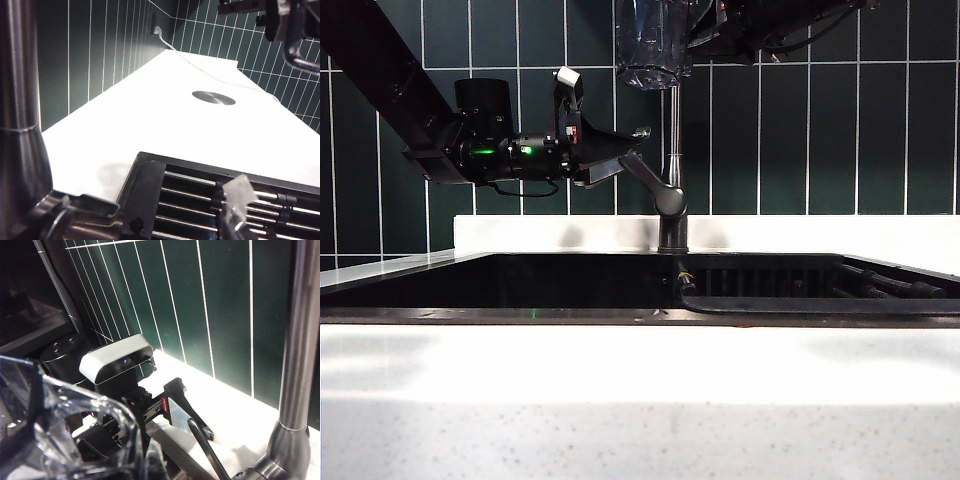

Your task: Pick up the mug next to the sink, go to the faucet to get some water, pour the water into the sink, and finally put the mug back to its place.

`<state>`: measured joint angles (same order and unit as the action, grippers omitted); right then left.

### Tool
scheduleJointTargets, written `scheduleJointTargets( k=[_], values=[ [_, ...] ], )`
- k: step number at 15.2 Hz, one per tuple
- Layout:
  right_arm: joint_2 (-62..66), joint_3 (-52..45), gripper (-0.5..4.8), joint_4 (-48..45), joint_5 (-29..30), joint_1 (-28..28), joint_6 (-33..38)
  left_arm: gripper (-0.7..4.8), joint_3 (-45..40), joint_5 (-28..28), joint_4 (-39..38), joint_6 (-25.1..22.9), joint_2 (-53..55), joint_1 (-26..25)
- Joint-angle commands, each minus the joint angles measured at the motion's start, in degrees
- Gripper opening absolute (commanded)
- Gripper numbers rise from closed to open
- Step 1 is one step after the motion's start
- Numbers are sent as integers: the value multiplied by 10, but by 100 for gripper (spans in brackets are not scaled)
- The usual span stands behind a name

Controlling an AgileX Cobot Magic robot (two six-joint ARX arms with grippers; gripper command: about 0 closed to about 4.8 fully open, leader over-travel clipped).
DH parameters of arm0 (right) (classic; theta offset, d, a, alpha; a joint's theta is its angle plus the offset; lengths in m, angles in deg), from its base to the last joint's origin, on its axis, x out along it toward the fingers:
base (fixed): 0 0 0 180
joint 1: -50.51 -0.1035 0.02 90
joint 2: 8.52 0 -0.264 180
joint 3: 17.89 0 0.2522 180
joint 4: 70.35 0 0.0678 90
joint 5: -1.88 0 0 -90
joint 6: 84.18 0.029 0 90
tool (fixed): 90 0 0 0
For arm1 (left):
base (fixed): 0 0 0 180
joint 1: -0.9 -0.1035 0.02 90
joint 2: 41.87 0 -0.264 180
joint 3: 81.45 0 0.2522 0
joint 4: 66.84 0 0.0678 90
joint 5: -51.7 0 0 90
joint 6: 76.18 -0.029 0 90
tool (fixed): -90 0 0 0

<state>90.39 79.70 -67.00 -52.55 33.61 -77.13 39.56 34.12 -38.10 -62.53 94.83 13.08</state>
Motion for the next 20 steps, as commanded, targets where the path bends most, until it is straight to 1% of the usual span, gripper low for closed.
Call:
scheduleJointTargets(
  k=[1, 3, 4, 10, 13, 14, 15, 17, 18, 20],
  values=[
    [-4, 4, -6, -9, 1, 0, 4, 393, 4, 24, 10, -13, -2, 3],
    [-4, 4, -6, -9, 1, -1, 2, 388, 4, 39, 13, -13, -2, 3],
    [-4, 4, -6, -9, -1, -1, 2, 365, 4, 43, 13, -12, -2, 3],
    [-4, 4, -6, -9, -1, -1, 1, 362, 4, 89, 12, -10, -2, 7],
    [-4, 4, -6, -9, -1, -1, 2, 362, 4, 92, 12, -10, -2, 8],
    [-4, 4, -6, -9, -1, -1, 2, 362, 4, 69, 12, -12, -2, 8],
    [-4, 4, -6, -9, -1, -1, 2, 363, 4, 19, 13, -13, -2, 8],
    [-4, 4, -6, -9, -1, -1, 2, 363, 4, -29, 12, -17, -2, 7],
    [-4, 4, -6, -8, -1, -1, 2, 363, 4, -67, 6, -20, -2, 7],
    [-4, 4, -6, -2, -1, -1, 2, 363, 4, -71, -21, -44, -2, 7]
  ],
)
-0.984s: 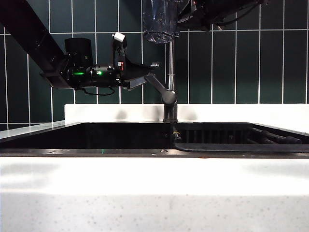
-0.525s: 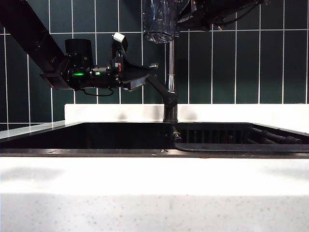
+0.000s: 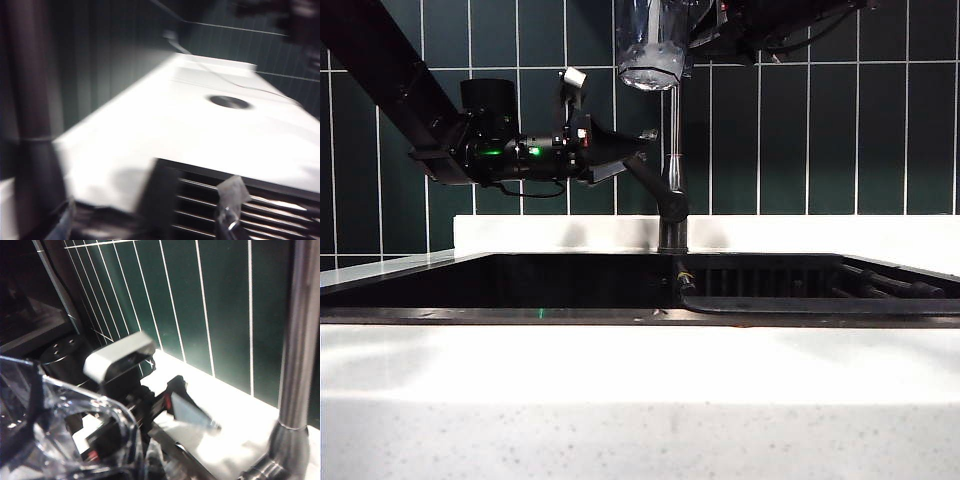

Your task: Pick up the mug next to the sink, go to the faucet to get some water, pour the water into the sink, and finally put the mug back to its place.

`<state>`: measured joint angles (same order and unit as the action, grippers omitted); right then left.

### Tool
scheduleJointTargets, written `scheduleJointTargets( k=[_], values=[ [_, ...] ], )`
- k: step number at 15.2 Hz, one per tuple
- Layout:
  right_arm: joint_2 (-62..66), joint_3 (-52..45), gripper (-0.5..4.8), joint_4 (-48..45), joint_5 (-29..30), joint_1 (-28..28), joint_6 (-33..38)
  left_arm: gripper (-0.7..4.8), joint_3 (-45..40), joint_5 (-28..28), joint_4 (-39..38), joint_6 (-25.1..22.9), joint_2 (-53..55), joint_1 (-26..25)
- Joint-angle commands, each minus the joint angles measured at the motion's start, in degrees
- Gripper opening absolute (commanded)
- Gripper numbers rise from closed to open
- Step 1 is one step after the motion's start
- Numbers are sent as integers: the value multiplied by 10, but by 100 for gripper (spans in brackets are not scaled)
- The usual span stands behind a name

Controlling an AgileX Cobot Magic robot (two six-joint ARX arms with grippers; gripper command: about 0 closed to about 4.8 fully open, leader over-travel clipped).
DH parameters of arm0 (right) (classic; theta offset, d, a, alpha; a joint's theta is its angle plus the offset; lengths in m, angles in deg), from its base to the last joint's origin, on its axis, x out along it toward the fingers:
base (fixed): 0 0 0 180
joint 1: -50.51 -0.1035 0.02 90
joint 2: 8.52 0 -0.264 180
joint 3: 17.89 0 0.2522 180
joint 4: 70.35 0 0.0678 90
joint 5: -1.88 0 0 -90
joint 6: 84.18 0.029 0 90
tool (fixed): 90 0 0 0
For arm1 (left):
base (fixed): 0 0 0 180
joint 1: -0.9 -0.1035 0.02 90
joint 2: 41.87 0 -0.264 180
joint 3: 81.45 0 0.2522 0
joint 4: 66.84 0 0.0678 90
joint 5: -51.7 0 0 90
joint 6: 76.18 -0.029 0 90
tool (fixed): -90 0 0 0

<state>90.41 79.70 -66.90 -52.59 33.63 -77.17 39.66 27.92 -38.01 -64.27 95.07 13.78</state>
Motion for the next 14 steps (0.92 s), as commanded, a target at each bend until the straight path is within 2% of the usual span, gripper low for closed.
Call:
scheduleJointTargets(
  k=[1, 4, 14],
  values=[
    [-4, 4, -6, -2, 0, -1, 0, 363, 3, -6, -33, -33, -5, 0],
    [-4, 4, -6, -2, 0, -1, 1, 363, 3, -7, -66, -57, -5, 0],
    [-4, 4, -6, -2, 0, -1, 1, 363, 3, -11, -66, -63, -5, 0]
  ],
)
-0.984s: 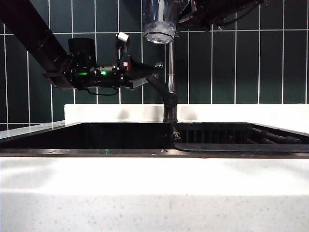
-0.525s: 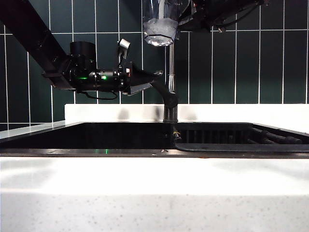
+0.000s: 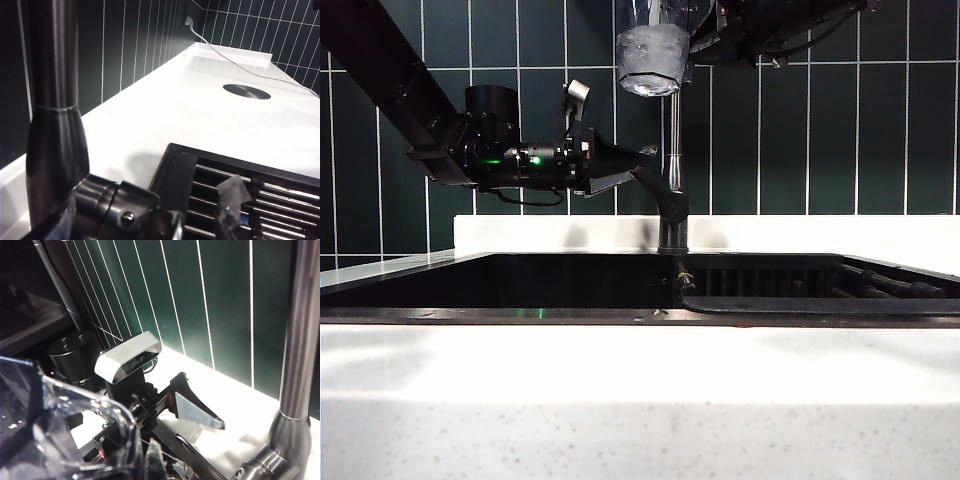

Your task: Pick up the mug next to the sink, go to the faucet to get some water, pour the water into the sink, and finally put the mug back to its place.

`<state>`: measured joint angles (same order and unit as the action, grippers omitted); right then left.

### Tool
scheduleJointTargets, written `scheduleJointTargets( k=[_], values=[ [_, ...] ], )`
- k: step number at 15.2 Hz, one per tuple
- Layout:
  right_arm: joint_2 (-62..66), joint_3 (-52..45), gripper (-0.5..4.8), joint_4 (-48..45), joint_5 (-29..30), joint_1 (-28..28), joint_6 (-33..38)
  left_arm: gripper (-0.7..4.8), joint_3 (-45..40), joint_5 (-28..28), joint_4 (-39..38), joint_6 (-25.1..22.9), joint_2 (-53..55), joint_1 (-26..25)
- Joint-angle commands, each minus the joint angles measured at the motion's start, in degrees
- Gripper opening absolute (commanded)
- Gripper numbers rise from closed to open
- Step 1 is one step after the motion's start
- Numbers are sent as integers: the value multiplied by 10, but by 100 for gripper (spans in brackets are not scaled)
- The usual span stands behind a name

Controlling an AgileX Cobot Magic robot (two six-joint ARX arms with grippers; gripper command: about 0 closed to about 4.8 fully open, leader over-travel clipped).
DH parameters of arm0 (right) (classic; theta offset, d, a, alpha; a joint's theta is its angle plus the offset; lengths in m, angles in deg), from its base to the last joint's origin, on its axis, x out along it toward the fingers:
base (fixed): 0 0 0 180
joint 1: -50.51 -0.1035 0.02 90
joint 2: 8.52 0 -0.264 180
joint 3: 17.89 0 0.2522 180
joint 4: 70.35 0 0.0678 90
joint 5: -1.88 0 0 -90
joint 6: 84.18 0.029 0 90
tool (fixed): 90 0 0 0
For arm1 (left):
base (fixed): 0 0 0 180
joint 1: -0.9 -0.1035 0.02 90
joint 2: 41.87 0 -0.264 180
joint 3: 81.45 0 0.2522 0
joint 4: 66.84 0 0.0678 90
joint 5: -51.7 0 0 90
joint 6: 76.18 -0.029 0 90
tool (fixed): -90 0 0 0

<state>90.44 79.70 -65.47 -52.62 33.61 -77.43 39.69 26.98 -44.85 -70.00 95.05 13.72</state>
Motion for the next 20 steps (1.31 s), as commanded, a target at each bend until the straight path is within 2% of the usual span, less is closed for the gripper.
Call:
scheduleJointTargets(
  k=[1, 9, 10, 11, 14, 16, 17, 20],
  values=[
    [-5, 4, -6, -17, 0, -1, 3, 363, 3, -3, -1, -17, -4, 1],
    [-5, 4, -6, -17, 0, -1, 3, 363, 3, -48, -10, -18, -4, 1],
    [-5, 4, -6, -17, 0, -1, 3, 363, 3, -72, -11, -19, -4, 1],
    [-5, 4, -6, -17, 0, -1, 3, 363, 3, -157, -21, -19, -4, 1],
    [-5, 4, -6, -17, 0, -1, 3, 363, 3, -302, -41, -42, -4, 1],
    [-5, 4, -6, -17, 0, -1, 3, 363, 3, -355, -48, -42, -4, 1],
    [-5, 4, -6, -17, 0, -1, 3, 363, 3, -353, -49, -43, -4, 1],
    [-5, 4, -6, -16, 0, -1, 3, 363, 3, -204, -38, -47, -4, 0]
  ],
)
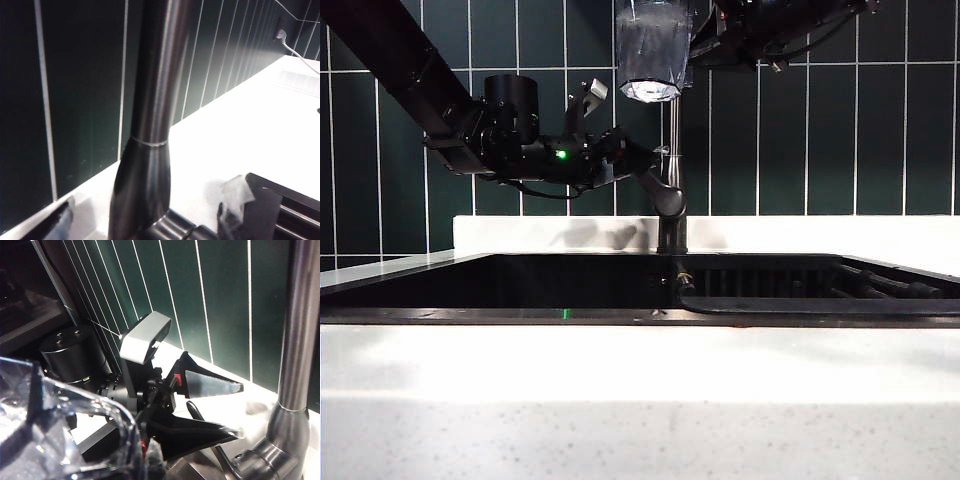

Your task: Pick up the mug next to the sink, go to the faucet to get some water, pour the water into the sink, and finally put the mug back to its place.

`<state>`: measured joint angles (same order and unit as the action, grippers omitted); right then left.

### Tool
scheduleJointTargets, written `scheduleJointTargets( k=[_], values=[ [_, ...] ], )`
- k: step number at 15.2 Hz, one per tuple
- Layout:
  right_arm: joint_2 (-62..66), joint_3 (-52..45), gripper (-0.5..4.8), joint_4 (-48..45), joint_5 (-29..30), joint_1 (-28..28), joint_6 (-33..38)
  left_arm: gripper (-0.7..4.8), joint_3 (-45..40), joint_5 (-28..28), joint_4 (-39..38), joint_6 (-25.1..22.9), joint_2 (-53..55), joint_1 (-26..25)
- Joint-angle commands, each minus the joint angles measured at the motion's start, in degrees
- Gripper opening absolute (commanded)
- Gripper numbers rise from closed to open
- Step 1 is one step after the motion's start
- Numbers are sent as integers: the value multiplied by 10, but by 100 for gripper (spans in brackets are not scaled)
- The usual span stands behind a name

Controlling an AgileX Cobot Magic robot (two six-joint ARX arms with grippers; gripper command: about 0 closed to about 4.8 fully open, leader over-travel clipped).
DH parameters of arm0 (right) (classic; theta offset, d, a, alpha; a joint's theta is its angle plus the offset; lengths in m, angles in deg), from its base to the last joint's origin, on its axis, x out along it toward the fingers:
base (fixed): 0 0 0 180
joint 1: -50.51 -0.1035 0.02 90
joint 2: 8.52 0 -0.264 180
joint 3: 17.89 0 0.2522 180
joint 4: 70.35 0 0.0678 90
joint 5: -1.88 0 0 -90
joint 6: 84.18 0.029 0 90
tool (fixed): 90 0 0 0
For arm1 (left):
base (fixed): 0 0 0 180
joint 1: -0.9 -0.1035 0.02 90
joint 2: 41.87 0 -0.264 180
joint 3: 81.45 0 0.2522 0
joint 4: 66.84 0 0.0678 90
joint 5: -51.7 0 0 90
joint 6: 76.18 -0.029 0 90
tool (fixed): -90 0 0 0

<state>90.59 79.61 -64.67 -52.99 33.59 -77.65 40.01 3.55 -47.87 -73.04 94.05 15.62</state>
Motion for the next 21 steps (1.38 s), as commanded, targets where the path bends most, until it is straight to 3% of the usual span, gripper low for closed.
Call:
scheduleJointTargets(
  k=[1, 4, 12, 14, 16, 17, 20, 21],
  values=[
    [-7, 5, -6, -24, 6, 0, 5, 363, 0, 73, -2, -12, 6, -19],
    [-7, 5, -6, -22, 6, 0, 5, 363, 0, 210, 8, 3, 4, -20],
    [-7, 5, -6, -11, 6, 0, -2, 361, 0, 229, 8, 49, 0, -68],
    [-7, 5, -6, -11, 6, 0, -4, 230, -1, 281, 8, 46, -14, -90],
    [-7, 5, -6, -9, 6, 0, -6, 208, -1, 308, 2, 57, -31, -102],
    [-7, 5, -6, -8, 6, 0, -8, 172, -2, 332, -4, 59, -39, -106],
    [-7, 5, -6, -7, 6, 0, -8, -6, -47, 342, -9, 49, -78, -112],
    [-7, 5, -6, -6, 6, 0, -8, -6, -75, 334, -9, 35, -98, -112]
  ],
)
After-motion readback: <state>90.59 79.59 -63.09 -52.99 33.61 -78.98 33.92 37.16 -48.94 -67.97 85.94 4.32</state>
